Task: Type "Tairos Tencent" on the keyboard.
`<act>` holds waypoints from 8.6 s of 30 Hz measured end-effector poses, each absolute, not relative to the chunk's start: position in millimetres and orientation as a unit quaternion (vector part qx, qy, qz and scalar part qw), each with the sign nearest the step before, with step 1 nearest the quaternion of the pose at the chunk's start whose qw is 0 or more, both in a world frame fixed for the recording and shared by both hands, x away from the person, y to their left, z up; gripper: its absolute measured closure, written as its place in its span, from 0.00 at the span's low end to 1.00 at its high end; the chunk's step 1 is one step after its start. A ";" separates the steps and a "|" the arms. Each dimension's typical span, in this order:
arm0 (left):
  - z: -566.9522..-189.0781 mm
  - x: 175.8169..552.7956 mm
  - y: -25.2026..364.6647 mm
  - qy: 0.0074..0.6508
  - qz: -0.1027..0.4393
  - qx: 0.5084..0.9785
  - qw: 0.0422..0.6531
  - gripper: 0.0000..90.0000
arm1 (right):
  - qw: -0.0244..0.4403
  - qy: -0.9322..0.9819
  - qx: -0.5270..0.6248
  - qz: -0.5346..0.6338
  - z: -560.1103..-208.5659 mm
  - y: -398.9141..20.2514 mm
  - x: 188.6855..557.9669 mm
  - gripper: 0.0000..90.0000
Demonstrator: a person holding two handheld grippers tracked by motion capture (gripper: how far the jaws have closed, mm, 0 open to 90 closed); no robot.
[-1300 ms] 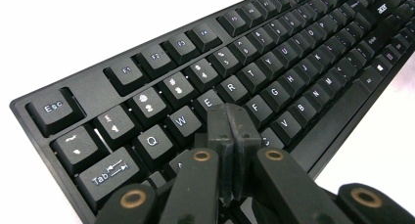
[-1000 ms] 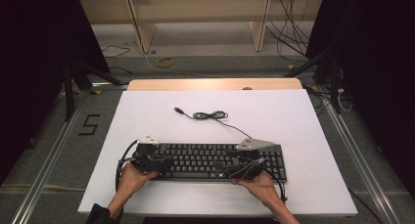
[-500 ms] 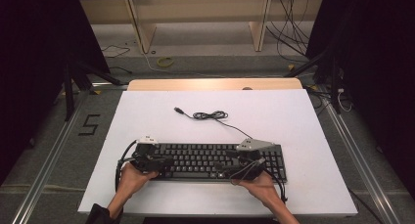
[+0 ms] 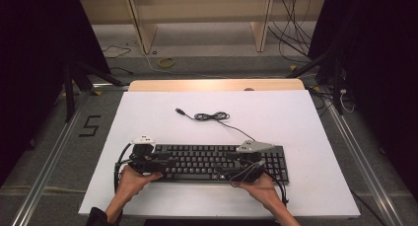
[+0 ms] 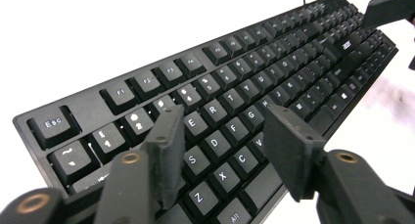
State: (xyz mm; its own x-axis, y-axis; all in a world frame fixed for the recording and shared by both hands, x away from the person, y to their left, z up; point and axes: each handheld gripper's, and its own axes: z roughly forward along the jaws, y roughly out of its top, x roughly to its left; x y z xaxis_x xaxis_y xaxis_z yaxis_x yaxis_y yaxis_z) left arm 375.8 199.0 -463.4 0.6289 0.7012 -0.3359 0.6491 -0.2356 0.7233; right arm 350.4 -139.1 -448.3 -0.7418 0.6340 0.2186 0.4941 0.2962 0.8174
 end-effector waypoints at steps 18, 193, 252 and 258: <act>-456.3 367.5 207.1 0.426 0.040 0.759 0.490 0.36 | 0.066 0.805 0.345 0.479 -449.2 -129.0 350.7 0.41; -471.8 353.1 230.5 0.438 0.048 0.797 0.413 0.95 | 0.035 0.847 0.309 0.432 -455.7 -41.7 403.3 0.86; -477.6 356.5 226.9 0.450 0.052 0.809 0.375 0.99 | 0.037 0.864 0.325 0.384 -476.9 -25.8 411.7 1.00; -473.2 356.0 227.0 0.444 0.053 0.801 0.398 0.93 | 0.036 0.849 0.326 0.414 -466.2 -33.3 410.9 1.00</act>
